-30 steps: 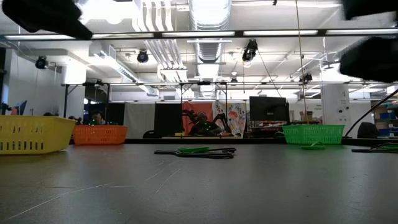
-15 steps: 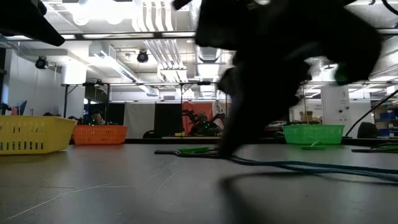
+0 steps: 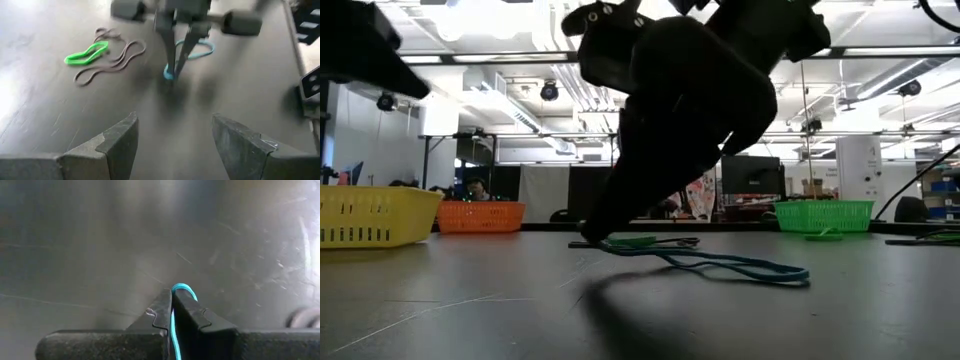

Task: Sort rubber bands into baskets
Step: Put the blue rubber band into the yellow bin

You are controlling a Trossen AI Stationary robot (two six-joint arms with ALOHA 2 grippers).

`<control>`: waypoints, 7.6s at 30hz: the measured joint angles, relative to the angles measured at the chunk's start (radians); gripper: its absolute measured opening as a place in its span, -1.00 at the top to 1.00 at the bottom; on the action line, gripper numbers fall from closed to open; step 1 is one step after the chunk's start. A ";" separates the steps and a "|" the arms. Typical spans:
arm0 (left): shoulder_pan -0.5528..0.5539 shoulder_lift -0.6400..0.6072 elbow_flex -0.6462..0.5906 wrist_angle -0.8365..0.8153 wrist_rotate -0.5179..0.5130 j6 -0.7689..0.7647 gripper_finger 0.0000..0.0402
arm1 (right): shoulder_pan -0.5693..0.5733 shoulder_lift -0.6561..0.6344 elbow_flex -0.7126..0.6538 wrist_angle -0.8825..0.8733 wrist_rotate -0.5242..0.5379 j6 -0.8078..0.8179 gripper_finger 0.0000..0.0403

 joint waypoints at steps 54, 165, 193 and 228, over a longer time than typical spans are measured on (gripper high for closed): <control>0.378 0.671 0.182 0.885 0.203 0.449 -0.11 | 0.237 -0.271 -0.048 -0.518 0.283 0.198 -0.28; 0.247 -0.435 -0.276 -0.622 0.304 -0.265 -0.07 | 0.157 -0.313 -0.053 -0.482 0.324 0.001 -0.16; 0.248 -0.184 -0.428 1.242 0.181 0.783 -0.16 | 0.254 -0.360 -0.051 -0.824 0.054 0.408 -0.16; 0.306 0.185 -0.321 1.564 0.193 1.013 -0.16 | 0.564 -0.358 -0.420 -0.670 -0.679 1.297 -0.05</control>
